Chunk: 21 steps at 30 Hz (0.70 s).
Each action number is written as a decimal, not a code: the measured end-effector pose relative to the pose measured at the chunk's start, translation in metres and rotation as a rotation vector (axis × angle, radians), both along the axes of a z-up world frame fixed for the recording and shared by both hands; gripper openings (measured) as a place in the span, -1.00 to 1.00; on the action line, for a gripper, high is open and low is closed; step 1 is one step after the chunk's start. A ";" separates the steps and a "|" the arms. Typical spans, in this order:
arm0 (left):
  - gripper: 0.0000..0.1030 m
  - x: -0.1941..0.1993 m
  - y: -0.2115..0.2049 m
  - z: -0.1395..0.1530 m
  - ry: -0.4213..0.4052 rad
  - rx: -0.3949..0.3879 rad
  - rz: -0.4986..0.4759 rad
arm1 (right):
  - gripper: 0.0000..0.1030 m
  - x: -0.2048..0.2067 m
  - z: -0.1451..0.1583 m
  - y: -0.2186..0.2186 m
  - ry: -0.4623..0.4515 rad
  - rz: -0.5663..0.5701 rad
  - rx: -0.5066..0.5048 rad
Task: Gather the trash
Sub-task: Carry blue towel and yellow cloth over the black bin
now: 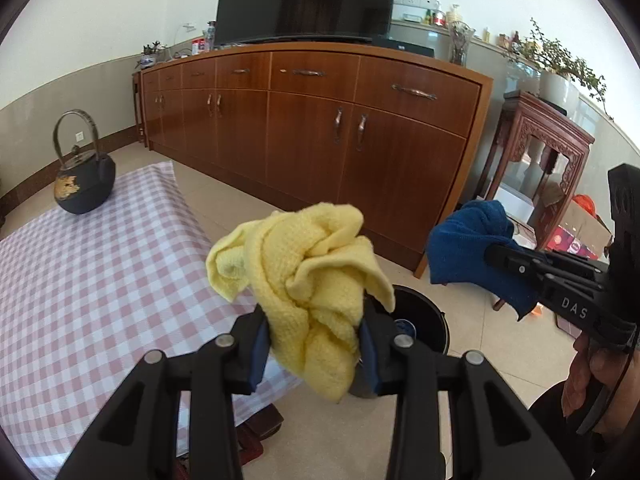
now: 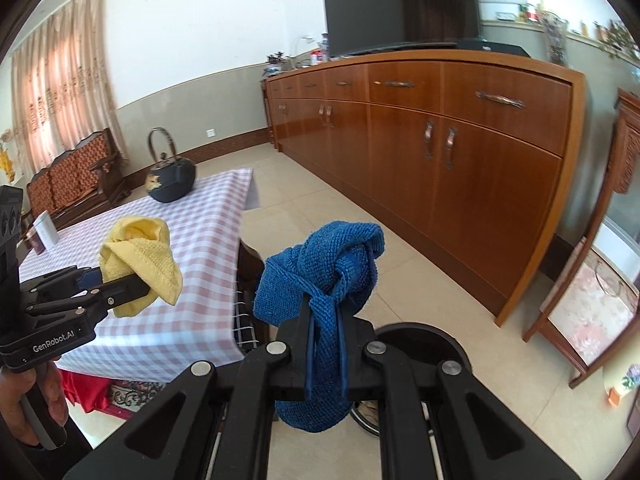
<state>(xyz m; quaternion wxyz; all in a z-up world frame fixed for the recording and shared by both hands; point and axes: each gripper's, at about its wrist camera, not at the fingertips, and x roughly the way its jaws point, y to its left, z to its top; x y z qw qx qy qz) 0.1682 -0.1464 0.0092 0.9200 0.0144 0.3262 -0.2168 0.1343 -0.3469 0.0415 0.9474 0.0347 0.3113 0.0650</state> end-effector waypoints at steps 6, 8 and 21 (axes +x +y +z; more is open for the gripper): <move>-0.23 0.005 -0.045 -0.018 0.042 0.015 -0.092 | -0.81 -0.008 -0.022 -0.044 0.041 -0.086 0.008; -0.23 0.007 -0.060 -0.025 0.058 0.020 -0.120 | -0.81 -0.011 -0.029 -0.055 0.057 -0.108 0.008; -0.23 0.030 -0.130 -0.079 0.149 0.090 -0.235 | -0.80 0.000 -0.084 -0.112 0.182 -0.170 -0.008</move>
